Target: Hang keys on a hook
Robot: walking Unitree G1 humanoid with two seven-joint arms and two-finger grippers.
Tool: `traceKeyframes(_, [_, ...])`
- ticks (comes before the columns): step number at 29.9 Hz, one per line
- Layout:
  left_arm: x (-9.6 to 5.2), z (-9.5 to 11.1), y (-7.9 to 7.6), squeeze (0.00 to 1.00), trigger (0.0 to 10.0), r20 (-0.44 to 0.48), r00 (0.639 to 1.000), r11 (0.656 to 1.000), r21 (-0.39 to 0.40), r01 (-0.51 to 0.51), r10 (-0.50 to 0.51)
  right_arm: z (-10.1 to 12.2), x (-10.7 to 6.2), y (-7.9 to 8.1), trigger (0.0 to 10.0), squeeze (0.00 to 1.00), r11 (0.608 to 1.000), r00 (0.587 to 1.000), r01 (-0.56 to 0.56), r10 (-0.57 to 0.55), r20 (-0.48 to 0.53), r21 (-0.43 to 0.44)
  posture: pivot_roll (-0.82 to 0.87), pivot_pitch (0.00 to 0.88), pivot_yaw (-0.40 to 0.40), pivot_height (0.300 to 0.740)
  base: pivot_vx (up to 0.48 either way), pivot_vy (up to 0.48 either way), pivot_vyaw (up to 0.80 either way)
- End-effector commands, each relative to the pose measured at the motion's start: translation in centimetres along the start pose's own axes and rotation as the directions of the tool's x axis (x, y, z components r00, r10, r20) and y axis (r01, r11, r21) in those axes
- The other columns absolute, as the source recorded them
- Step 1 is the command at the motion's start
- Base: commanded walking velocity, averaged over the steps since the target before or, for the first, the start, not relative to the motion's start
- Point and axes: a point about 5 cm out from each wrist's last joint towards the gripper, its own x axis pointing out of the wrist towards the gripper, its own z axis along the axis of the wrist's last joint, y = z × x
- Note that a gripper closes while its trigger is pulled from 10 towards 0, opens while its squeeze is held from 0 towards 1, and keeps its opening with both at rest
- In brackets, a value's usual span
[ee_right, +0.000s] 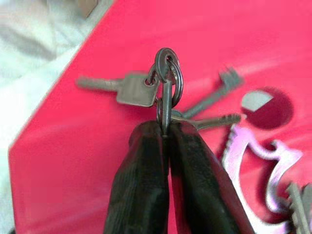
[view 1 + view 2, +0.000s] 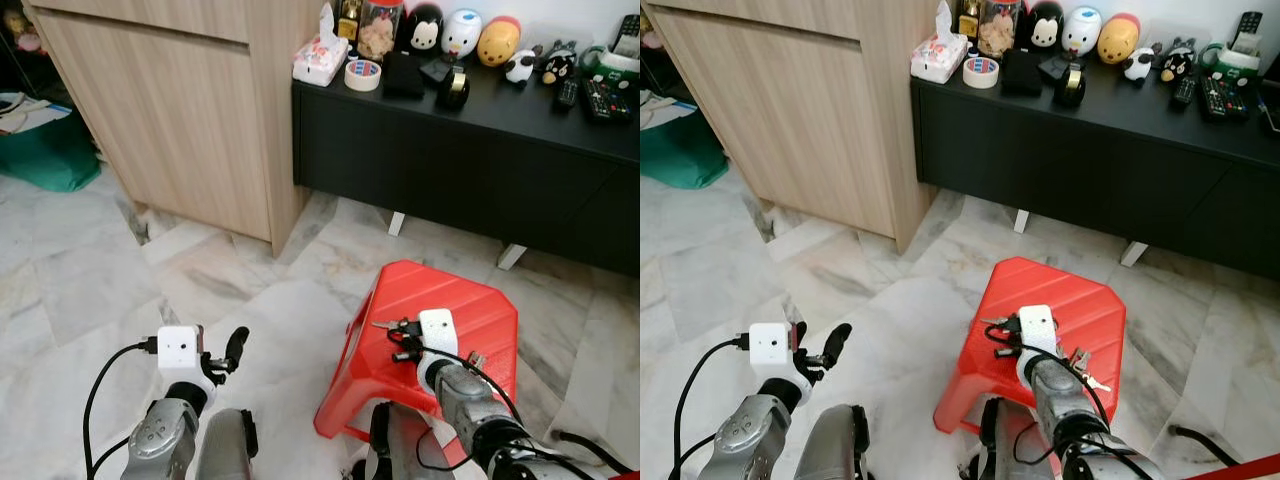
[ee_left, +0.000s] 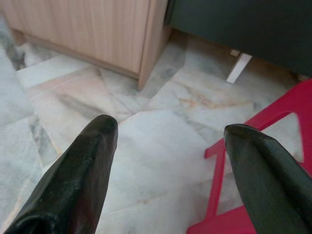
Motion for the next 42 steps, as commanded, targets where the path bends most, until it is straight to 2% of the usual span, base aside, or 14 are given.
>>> traceKeyframes(1, [0.1, -0.4, 0.3, 0.00, 10.0, -0.012, 1.000, 1.000, 0.011, -0.006, 0.006, 0.9, 0.0, -0.5, 0.0, 0.00, 0.999, 0.999, 0.014, -0.016, 0.045, 0.044, 0.16, 0.044, -0.078, 0.587, 0.000, 0.000, 0.00])
traceKeyframes(4, [0.7, -0.1, 0.5, 0.00, 10.0, -0.001, 1.000, 1.000, 0.019, -0.004, 0.004, 1.8, -0.1, -1.2, 0.0, 0.00, 0.997, 0.994, 0.030, -0.037, 0.098, 0.065, 0.14, 0.000, -0.078, 0.587, 0.000, 0.000, 0.00])
traceKeyframes(10, [1.8, 0.2, 0.8, 0.00, 10.0, 0.012, 1.000, 1.000, 0.026, -0.002, 0.002, 2.8, -0.3, -1.8, 0.0, 0.00, 0.995, 0.986, 0.027, -0.042, 0.160, 0.093, 0.12, 0.000, -0.077, 0.587, 0.000, 0.000, 0.00])
traceKeyframes(18, [2.4, 0.3, 1.2, 0.00, 10.0, 0.022, 1.000, 0.999, 0.033, -0.002, 0.002, 3.7, -0.8, -2.0, 0.0, 0.00, 0.994, 0.965, 0.012, -0.041, 0.259, 0.109, 0.09, 0.000, -0.069, 0.587, 0.000, 0.000, 0.00])
traceKeyframes(19, [2.5, 0.4, 1.2, 0.00, 10.0, 0.027, 1.000, 0.999, 0.033, -0.003, 0.002, 3.9, -1.0, -1.8, 3.5, 0.00, 0.994, 0.957, 0.004, -0.035, 0.287, 0.108, 0.08, 0.000, -0.064, 0.587, 0.000, 0.000, 0.00])
traceKeyframes(20, [2.7, 0.5, 1.3, 0.00, 10.0, 0.034, 0.999, 0.999, 0.033, -0.005, 0.004, 4.4, -1.3, -1.4, 10.0, 0.00, 0.994, 0.945, -0.019, -0.016, 0.326, 0.106, 0.08, 0.000, -0.065, 0.587, 0.000, 0.000, 0.00])
traceKeyframes(28, [3.3, 1.3, 1.3, 0.00, 10.0, 0.072, 0.997, 0.999, 0.038, -0.002, 0.000, 5.5, -2.5, -0.6, 10.0, 0.00, 0.992, 0.917, -0.076, 0.029, 0.399, 0.103, 0.08, 0.000, -0.059, 0.587, 0.000, 0.000, 0.00])
traceKeyframes(33, [3.6, 1.8, 1.1, 0.00, 10.0, 0.101, 0.995, 0.999, 0.040, 0.008, -0.012, 6.3, -3.1, 0.1, 10.0, 0.00, 0.991, 0.909, -0.104, 0.060, 0.413, 0.085, 0.08, 0.000, -0.058, 0.621, 0.000, 0.000, 0.00])
traceKeyframes(40, [3.8, 1.8, 0.4, 0.00, 10.0, 0.107, 0.993, 0.998, 0.053, 0.039, -0.044, 6.1, -3.1, 1.1, 10.0, 0.00, 0.989, 0.924, -0.131, 0.098, 0.369, 0.064, 0.07, 0.000, -0.058, 0.661, 0.000, 0.000, 0.00])
traceKeyframes(42, [3.9, 1.9, 0.2, 0.00, 10.0, 0.111, 0.992, 0.998, 0.050, 0.047, -0.053, 6.3, -3.1, 1.3, 10.0, 0.00, 0.990, 0.926, -0.134, 0.113, 0.360, 0.034, 0.06, 0.000, -0.058, 0.676, 0.000, 0.000, 0.00])
